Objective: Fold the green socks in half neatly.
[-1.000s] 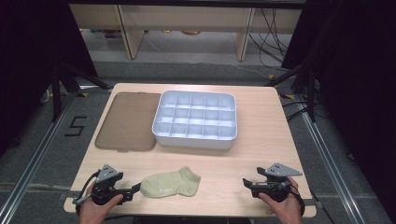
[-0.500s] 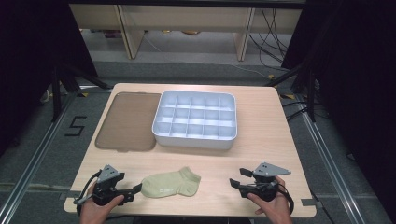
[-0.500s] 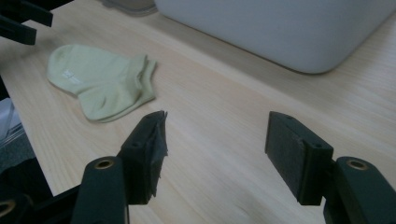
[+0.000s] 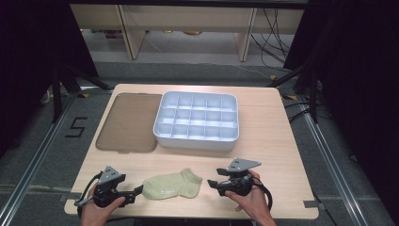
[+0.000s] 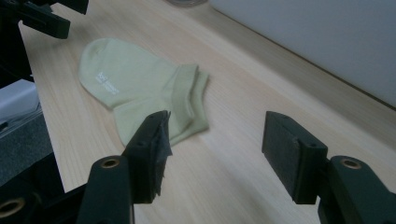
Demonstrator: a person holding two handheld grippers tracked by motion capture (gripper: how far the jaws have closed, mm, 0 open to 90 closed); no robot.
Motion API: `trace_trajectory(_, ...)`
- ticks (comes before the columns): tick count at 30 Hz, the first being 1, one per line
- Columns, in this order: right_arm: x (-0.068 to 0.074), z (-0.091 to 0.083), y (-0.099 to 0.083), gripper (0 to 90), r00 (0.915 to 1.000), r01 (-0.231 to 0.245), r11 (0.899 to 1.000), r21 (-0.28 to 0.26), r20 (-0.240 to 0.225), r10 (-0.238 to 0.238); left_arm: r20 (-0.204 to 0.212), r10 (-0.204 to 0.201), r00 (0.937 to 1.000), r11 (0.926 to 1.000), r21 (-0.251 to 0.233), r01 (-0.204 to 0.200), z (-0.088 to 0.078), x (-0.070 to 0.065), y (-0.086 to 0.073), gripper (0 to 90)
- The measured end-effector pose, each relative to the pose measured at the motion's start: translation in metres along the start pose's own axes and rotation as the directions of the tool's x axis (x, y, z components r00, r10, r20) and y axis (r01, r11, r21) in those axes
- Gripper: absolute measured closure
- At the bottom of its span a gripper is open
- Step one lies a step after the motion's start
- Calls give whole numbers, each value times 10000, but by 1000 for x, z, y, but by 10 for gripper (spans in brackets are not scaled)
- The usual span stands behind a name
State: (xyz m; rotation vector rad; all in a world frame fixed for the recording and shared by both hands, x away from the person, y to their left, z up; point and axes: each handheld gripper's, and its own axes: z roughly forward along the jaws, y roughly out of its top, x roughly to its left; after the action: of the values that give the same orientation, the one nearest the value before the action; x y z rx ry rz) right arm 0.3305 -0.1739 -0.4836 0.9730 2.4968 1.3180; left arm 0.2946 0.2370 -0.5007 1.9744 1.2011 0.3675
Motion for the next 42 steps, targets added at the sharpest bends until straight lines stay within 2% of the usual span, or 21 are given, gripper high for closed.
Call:
trace_trajectory(4, 3, 14, 6, 412, 9998, 36, 9996, 279, -198, -31, -35, -272, 9996, 9994, -213, 271, 2, -1, -1, 156)
trace_trajectory(9, 4, 27, 10, 400, 9998, 94, 9989, 469, -161, -86, -62, -195, 9998, 9996, -189, 194, 2, -1, 0, 156)
trace_trajectory(10, 5, 32, 12, 403, 9997, 81, 9981, 610, -242, -66, 2, 30, 10000, 10000, -11, -30, 0, 0, 0, 156)
trace_trajectory(15, 7, 44, 15, 435, 9988, 324, 9967, 742, -397, -295, 51, -90, 9999, 9999, -69, 90, 1, 1, -1, 156)
trace_trajectory(16, 8, 45, 16, 436, 9989, 253, 9962, 836, -423, -218, 1, -316, 9995, 9991, -291, 316, 2, -1, -1, 156)
trace_trajectory(17, 8, 47, 17, 437, 9988, 345, 9959, 831, -378, -315, 4, -51, 10000, 10000, -13, 51, 1, 1, -1, 156)
trace_trajectory(19, 8, 49, 18, 441, 9990, 243, 9950, 967, -393, -206, -12, -98, 10000, 9999, -53, 98, 1, 0, -1, 156)
trace_trajectory(21, 8, 54, 20, 471, 9988, 348, 9935, 1080, -392, -307, -15, -89, 10000, 10000, 0, 89, 0, 0, 0, 156)
trace_trajectory(22, 9, 56, 21, 477, 9987, 396, 9931, 1100, -365, -358, -80, 64, 9999, 10000, -64, -65, 1, 0, -1, 157)
trace_trajectory(25, 9, 59, 22, 497, 9986, 349, 9904, 1339, -446, -291, -76, -2, 10000, 10000, -42, 2, 1, 0, -1, 158)
trace_trajectory(26, 9, 62, 22, 506, 9983, 476, 9899, 1338, -406, -425, -14, 57, 10000, 10000, -13, -57, 1, 0, -1, 158)
trace_trajectory(27, 9, 66, 22, 550, 9974, 620, 9870, 1482, -467, -556, 5, -42, 10000, 10000, 8, 42, 2, 0, -1, 158)
trace_trajectory(29, 9, 68, 21, 555, 9977, 571, 9884, 1406, -436, -514, 24, -82, 10000, 10000, 17, 82, 2, 1, -1, 158)
trace_trajectory(30, 9, 67, 22, 561, 9977, 560, 9856, 1597, -469, -491, -25, -195, 9998, 9998, -56, 195, 2, 1, -1, 158)
trace_trajectory(33, 9, 70, 21, 580, 9981, 484, 9852, 1647, -455, -414, -76, -228, 9997, 9996, -147, 227, 3, 0, -2, 158)
trace_trajectory(35, 8, 73, 20, 584, 9971, 657, 9862, 1523, -476, -591, -8, -257, 9997, 9995, -165, 257, 2, 0, -1, 158)
trace_trajectory(36, 9, 72, 20, 593, 9978, 582, 9833, 1723, -399, -521, 6, -17, 10000, 10000, -11, 17, 1, 1, 0, 158)
trace_trajectory(37, 9, 72, 20, 601, 9976, 632, 9828, 1736, -379, -575, 6, -17, 10000, 10000, -11, 17, 1, 1, 0, 158)
trace_trajectory(38, 10, 74, 19, 618, 9976, 649, 9857, 1555, -341, -604, 52, -8, 10000, 10000, 85, 8, 1, 1, -1, 158)
trace_trajectory(40, 10, 73, 19, 643, 9968, 759, 9833, 1655, -354, -710, 29, -9, 10000, 9999, 114, 8, 1, 1, -1, 158)
trace_trajectory(42, 13, 74, 17, 723, 9948, 991, 9828, 1555, -398, -940, 28, -48, 10000, 10000, 42, 48, 1, 0, -1, 158)
